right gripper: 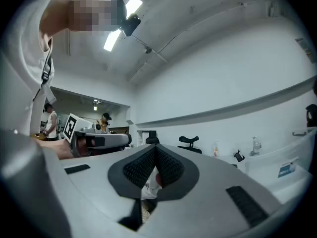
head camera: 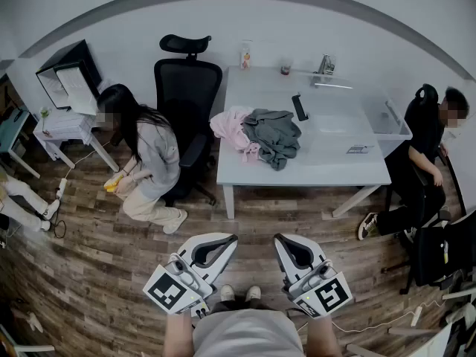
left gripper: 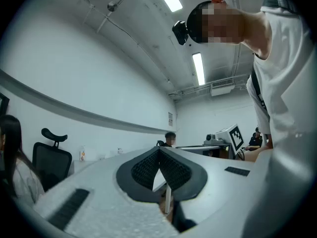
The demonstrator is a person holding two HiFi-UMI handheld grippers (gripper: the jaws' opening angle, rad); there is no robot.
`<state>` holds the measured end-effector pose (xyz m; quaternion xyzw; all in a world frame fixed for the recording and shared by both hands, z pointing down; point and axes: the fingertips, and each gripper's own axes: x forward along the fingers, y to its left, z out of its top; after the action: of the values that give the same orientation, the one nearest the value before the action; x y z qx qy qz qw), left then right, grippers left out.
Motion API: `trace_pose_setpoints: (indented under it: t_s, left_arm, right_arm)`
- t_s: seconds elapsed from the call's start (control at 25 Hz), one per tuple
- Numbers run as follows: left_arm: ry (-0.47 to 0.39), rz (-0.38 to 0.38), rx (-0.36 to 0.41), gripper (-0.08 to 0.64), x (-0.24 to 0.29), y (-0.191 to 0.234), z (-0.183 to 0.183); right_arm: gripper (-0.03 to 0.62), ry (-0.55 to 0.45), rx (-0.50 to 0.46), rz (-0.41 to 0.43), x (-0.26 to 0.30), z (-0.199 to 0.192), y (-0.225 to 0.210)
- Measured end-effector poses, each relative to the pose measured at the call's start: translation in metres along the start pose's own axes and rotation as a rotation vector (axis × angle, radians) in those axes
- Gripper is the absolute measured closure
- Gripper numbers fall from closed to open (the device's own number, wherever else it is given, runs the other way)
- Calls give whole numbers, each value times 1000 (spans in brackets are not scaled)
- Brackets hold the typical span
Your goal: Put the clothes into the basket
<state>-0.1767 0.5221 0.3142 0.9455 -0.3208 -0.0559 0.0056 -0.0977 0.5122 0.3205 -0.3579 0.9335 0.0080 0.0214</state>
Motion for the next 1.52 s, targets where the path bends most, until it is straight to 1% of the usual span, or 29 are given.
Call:
trace_pose_setpoints:
  t_s: [0.2,0.44,0.64,0.88,1.04,1.16,1.32,1.52]
  left_arm:
    - [1,4,1,557,13,-3,-2]
    - [-30,23,47,557,25,-7,1]
    - [-2,41,47,557,37,-16,0]
    - [2,48,54,557,46,-13,-2]
    - [4,45,46,557,57,-1,-6]
    - [-4,37,66,557,66,15,-9]
    - [50,28,35,557,76,36,-17]
    - [58,10,37,557,88,68,-18]
  right_arm:
    - [588,3,-8,4,-3,0,-9]
    - [588,-5,-3,-15,-10,1,-22]
    - [588,-12,-13,14,-16,4,-29]
    - [588,-11,-10,23,-13,3,-37]
    - [588,-4,-14,16,-4,-1,-49]
    - [588,6,-18,5,9,-5,-61]
    - [588,15,-26,-4,29,-7,-74]
    - [588,28,-27,-25,59,-11,-91]
